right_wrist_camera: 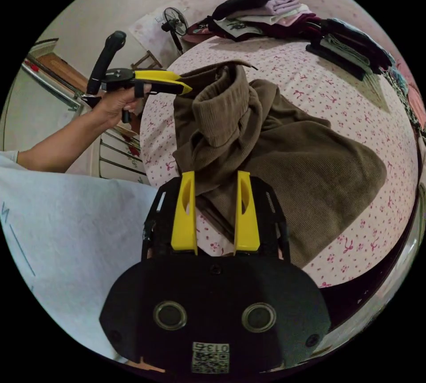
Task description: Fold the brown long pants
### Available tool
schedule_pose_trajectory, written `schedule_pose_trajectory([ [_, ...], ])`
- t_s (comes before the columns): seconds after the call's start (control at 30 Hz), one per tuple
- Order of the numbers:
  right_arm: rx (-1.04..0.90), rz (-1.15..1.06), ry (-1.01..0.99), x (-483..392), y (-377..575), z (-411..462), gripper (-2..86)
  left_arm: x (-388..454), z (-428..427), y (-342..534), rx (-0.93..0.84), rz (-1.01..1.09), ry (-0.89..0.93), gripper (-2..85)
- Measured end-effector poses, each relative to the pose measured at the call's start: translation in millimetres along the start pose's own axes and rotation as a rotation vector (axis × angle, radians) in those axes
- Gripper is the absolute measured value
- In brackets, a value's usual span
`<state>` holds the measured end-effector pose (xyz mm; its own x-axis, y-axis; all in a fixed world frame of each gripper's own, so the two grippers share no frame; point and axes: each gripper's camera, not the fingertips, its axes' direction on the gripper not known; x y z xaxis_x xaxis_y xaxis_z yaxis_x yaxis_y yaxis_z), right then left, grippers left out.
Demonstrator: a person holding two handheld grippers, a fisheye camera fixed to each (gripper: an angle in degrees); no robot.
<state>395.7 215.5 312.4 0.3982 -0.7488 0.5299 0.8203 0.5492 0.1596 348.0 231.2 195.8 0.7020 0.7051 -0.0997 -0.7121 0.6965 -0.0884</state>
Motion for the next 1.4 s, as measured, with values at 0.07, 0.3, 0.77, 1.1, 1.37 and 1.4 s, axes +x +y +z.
schedule_pose_trajectory([
  [0.07,0.006,0.002,-0.005,0,2,6,11.7,-1,7,-10,-0.024,0.04,-0.012,16.7],
  [0.3,-0.016,0.014,-0.053,-1,5,40,5.2,3,48,-18,-0.099,0.123,-0.077,16.2],
  [0.77,0.077,0.031,0.11,-30,20,50,3.0,-60,44,11,-0.069,0.195,0.288,7.2],
  [1.1,0.558,-0.112,0.284,-102,-29,-14,4.1,-176,-69,73,0.232,-0.117,0.361,7.5],
  [1.37,0.335,0.005,0.247,-101,-8,47,6.5,-242,6,154,0.072,-0.429,0.419,5.6],
  [1.4,0.291,0.037,0.277,-97,8,56,7.2,-242,6,157,0.087,-0.432,0.417,6.0],
])
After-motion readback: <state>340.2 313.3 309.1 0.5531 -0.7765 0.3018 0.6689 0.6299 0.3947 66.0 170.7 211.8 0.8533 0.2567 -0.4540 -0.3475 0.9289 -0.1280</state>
